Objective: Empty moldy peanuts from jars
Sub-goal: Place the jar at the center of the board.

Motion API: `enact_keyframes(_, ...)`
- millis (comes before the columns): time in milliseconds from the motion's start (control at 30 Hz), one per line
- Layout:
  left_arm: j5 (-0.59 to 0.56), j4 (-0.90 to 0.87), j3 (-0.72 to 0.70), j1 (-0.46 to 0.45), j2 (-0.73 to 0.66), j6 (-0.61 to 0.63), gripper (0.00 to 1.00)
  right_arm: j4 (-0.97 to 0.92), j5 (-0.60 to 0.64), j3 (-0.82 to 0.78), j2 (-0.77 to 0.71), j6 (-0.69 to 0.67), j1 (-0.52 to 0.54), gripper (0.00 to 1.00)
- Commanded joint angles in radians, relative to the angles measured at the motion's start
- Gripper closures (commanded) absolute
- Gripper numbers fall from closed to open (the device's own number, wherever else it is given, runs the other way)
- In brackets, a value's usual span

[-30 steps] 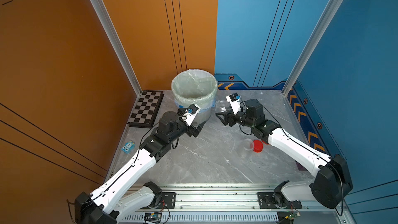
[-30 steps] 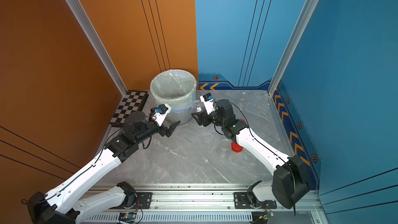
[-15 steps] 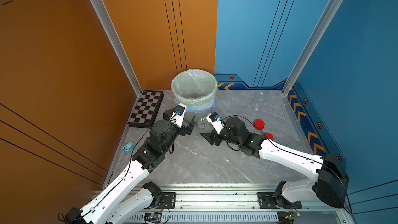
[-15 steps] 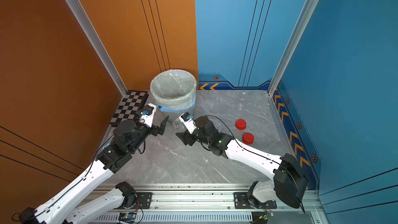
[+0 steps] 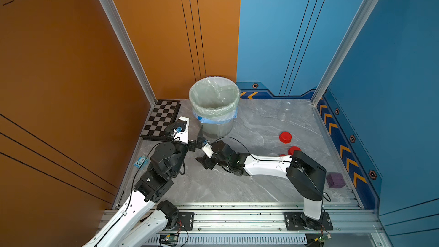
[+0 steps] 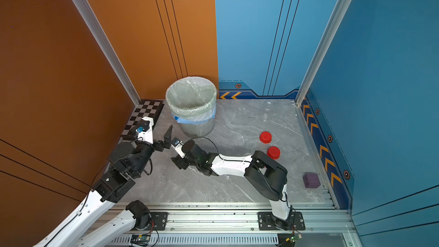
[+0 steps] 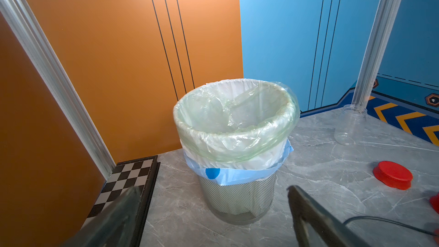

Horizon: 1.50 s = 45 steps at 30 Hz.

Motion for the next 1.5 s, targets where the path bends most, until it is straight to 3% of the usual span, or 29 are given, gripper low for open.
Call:
enact_keyframes(0,-0.044,0.004,-0.022,-0.009,-0.034,-0.011,0.00,0.005,0.035,0.124,0.058,-0.023,0.019,0.57)
enact_keyframes(200,-0.032,0.004,-0.028,-0.009,-0.061,-0.026,0.01,0.073,0.085,0.246,0.218,0.007,0.032,0.57)
enact_keyframes(367,-0.038,0.004,-0.033,-0.010,-0.058,-0.025,0.01,0.254,0.169,0.292,0.326,0.030,0.033,0.57)
enact_keyframes(633,-0.025,0.004,-0.031,-0.009,-0.057,-0.018,0.01,0.290,0.200,0.441,0.476,0.045,0.028,0.52)
enact_keyframes(800,-0.014,0.004,-0.032,-0.010,-0.065,-0.013,0.02,0.372,0.238,0.450,0.526,0.076,0.022,0.52)
enact_keyframes(1133,0.011,0.003,-0.028,-0.010,-0.053,-0.015,0.02,0.339,0.239,0.551,0.618,0.132,0.026,0.45)
enact_keyframes(1467,0.039,0.003,-0.023,-0.011,-0.038,-0.014,0.02,0.332,0.214,0.495,0.620,0.167,0.026,0.33)
